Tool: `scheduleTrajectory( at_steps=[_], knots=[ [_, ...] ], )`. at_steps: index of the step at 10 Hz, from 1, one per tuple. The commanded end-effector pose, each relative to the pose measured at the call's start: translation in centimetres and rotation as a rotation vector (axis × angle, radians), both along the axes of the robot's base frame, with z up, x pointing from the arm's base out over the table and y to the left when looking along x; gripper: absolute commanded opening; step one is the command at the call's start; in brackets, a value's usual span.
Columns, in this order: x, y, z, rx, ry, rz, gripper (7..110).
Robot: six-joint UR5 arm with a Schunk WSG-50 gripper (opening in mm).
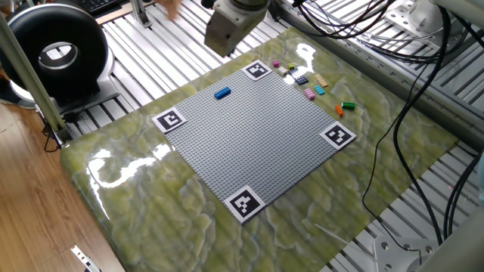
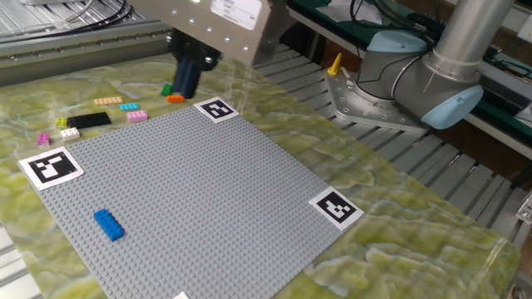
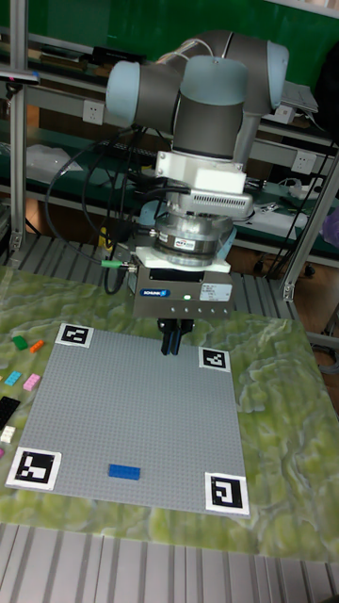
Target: Stack small Lego blocks one on top of the other
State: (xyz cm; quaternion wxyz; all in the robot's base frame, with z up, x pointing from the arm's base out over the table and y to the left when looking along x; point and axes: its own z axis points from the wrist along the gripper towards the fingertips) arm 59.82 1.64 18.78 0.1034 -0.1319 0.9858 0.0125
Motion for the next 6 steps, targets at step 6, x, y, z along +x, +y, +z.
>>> scheduleTrajectory(
  at_steps=[6],
  knots=[
    [-3.6, 0.2, -0.2, 0.005, 0.138, 0.017, 7]
  ],
)
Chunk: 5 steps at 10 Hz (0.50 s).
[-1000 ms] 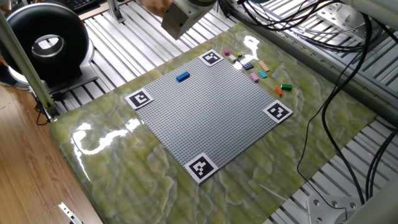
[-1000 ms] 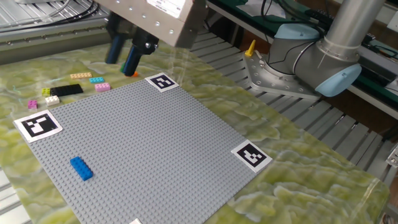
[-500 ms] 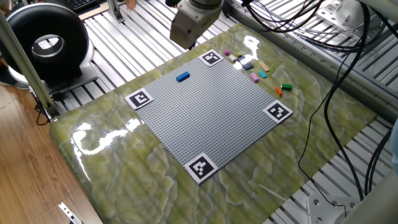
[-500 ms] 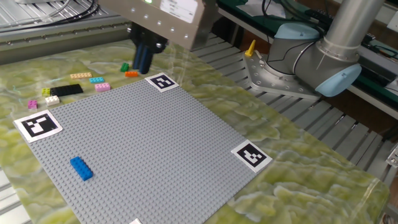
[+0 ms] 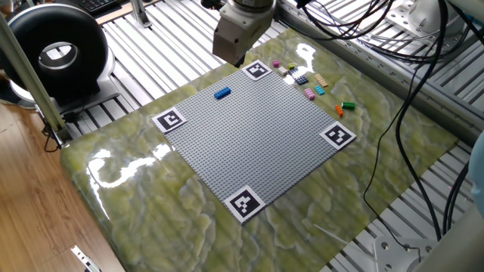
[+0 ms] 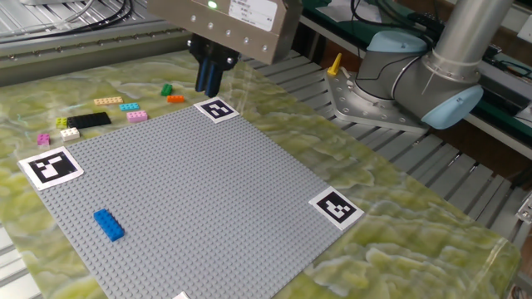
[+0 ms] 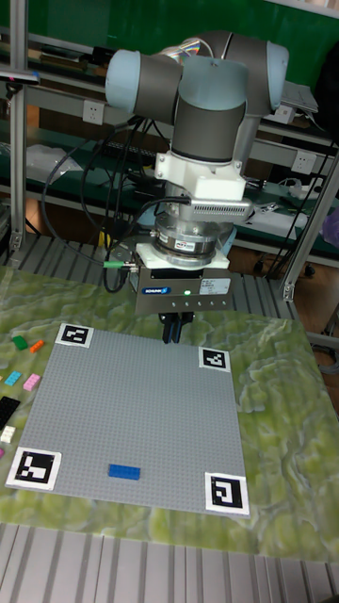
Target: Stack small Lego blocks one on top of the other
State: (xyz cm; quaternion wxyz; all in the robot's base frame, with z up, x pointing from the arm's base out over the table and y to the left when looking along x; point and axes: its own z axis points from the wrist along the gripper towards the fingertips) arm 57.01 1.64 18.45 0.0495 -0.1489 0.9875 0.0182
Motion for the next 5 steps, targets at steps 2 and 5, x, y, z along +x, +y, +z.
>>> scheduleTrajectory(
  at_steps=[2, 5],
  knots=[
    [-1.2, 0.9, 0.1, 0.036, 0.048, -0.006, 7],
    [-1.2, 1.4, 0.1, 0.053, 0.045, -0.006, 7]
  ],
)
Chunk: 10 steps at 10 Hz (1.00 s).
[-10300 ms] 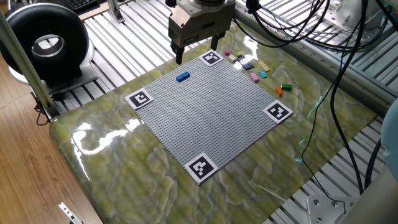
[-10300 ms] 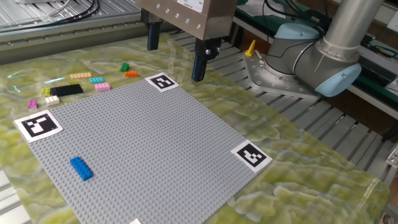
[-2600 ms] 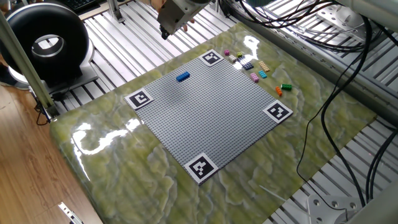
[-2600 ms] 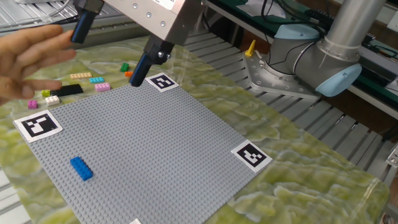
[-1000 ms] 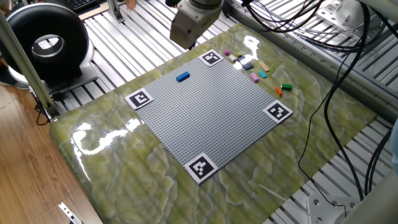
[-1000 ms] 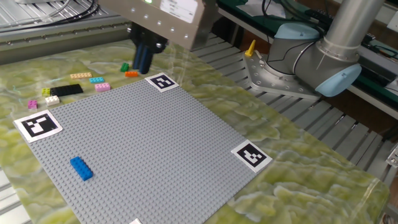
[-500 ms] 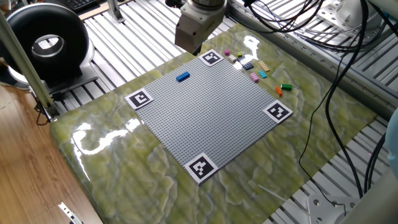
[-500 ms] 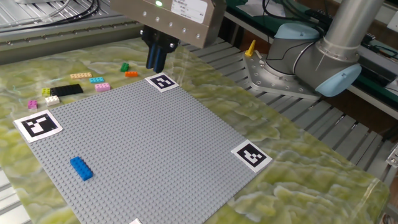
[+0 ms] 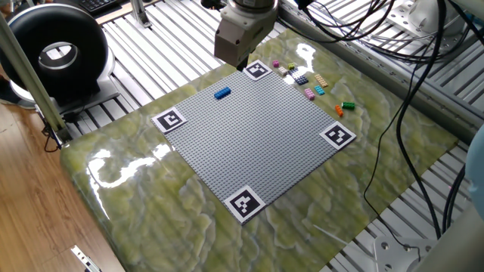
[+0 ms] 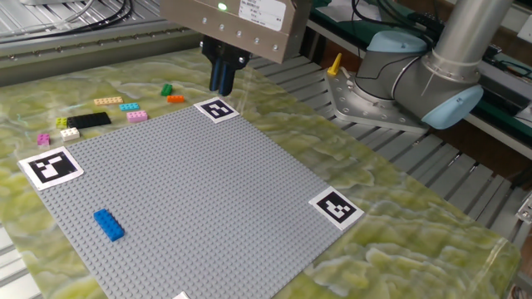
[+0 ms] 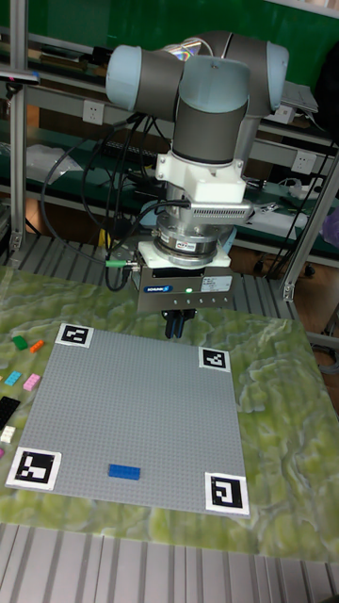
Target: Stack small Lego blocks one on top of the other
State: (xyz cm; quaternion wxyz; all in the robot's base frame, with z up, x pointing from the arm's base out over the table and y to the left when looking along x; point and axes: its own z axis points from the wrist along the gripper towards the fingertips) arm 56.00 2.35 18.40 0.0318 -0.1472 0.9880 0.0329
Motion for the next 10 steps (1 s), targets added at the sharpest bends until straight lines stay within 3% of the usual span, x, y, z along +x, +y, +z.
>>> scheduleTrajectory(
  at_steps=[1, 3, 8, 10],
  knots=[
    [-0.3, 0.9, 0.1, 0.03, 0.011, -0.018, 7],
    [-0.7, 0.2, -0.2, -0.008, 0.031, -0.046, 7],
    [-0.8, 0.3, 0.0, -0.004, 0.041, -0.11, 7],
    [-1.1, -0.4, 0.0, -0.03, 0.051, -0.112, 7]
  ],
)
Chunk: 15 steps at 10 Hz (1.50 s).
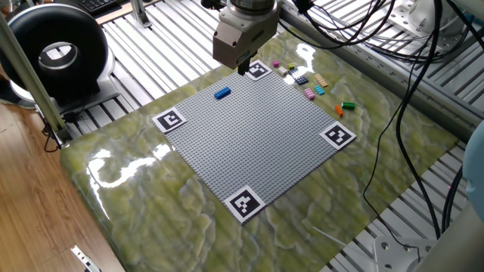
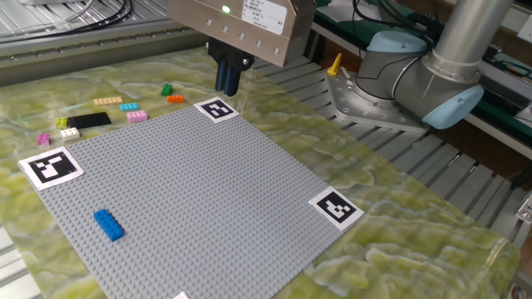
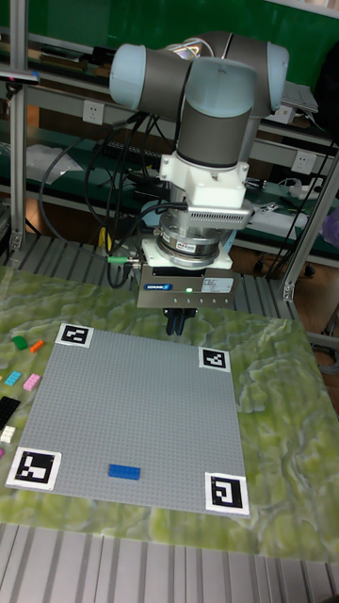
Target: Stack small Lego blocks one on top of the other
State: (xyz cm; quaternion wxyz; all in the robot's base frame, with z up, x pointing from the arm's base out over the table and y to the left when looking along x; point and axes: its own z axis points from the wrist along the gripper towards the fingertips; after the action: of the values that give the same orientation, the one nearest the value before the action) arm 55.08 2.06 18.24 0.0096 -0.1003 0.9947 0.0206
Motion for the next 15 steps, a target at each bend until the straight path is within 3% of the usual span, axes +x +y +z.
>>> scheduleTrajectory(
  at_steps=[1, 15],
  knots=[
    [-0.14, -0.14, 0.14, -0.004, 0.007, -0.019, 7],
    [-0.37, -0.69, 0.0, -0.032, 0.017, 0.009, 7]
  ],
)
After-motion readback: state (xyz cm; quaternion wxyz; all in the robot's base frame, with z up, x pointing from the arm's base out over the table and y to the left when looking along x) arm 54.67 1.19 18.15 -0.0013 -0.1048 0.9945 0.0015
